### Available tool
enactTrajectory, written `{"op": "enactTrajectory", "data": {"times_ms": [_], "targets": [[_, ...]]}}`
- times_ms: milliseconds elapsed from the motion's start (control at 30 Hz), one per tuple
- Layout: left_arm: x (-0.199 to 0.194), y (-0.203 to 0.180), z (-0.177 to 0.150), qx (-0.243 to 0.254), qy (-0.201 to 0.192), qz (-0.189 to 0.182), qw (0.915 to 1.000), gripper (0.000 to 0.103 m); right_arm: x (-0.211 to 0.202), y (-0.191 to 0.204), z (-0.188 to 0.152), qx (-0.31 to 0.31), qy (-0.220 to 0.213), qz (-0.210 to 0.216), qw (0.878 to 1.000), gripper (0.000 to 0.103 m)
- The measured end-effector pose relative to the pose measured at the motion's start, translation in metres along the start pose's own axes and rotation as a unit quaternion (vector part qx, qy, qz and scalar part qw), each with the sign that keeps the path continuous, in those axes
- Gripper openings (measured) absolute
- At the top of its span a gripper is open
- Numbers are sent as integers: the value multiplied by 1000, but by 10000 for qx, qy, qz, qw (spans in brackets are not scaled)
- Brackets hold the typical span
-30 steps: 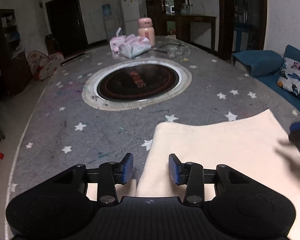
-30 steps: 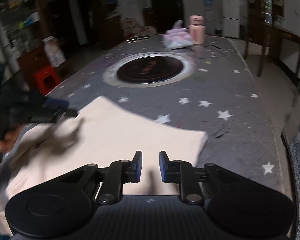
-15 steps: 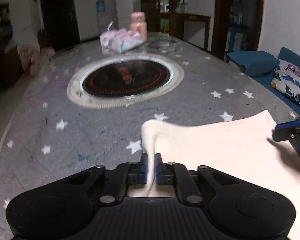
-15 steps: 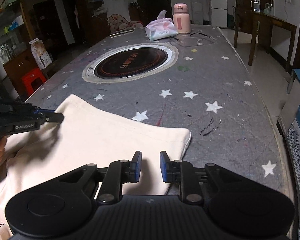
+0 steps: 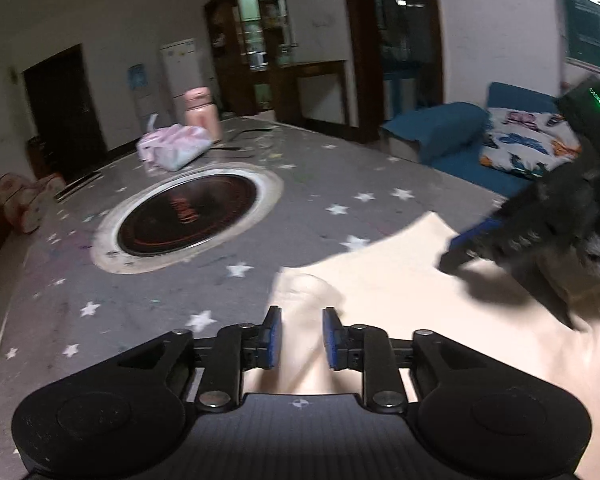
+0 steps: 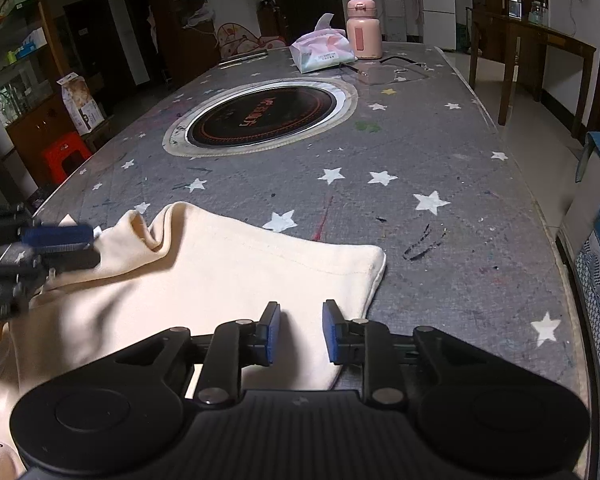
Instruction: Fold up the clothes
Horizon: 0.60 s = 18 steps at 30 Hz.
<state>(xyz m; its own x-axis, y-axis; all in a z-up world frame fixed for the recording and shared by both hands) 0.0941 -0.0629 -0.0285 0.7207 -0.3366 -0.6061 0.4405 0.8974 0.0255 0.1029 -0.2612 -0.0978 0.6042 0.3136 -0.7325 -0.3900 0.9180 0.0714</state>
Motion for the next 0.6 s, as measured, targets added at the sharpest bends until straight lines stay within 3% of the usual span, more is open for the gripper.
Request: {"op": "enactTrajectory", "data": {"times_ms": [33, 200, 267, 300, 333, 467, 600], "targets": [[3, 0, 0, 31, 41, 15, 10000, 44, 0, 0, 0, -8, -1, 1, 10000, 25], [15, -2, -8, 73, 227, -74, 9997, 44, -1, 4, 1, -77, -1, -52, 10000, 27], [17, -4, -12, 133, 272, -102, 9995, 31, -5, 2, 3, -45, -51, -139, 9999, 27], [18, -3, -13, 100, 292, -133, 9994, 18, -7, -1, 4, -6, -83, -175, 9998, 27], [20, -2, -14, 50, 312, -168, 9994, 12, -9, -3, 5, 32, -116, -212, 9997, 27], [18, 8, -11, -198, 258, -217, 9992, 8, -13, -16, 6, 222, -126, -408, 9988, 27], [15, 23, -3, -453, 119, -36, 9989, 6, -8, -25, 4, 338, -6, -459, 9984, 27]]}}
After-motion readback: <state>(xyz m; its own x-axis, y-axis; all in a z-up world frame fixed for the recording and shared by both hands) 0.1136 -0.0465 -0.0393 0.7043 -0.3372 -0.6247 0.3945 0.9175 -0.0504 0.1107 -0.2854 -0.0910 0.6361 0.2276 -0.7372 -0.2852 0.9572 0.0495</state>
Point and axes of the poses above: each gripper's, at about its wrist camera, not at the fingertips, and x roughly the way its jaws point, y to its left, z to its top, the point moved 6 cm from there along x, roughly the way its jaws point, and after that the axes turned 8 degrees about -x, right-handed, at the moved point
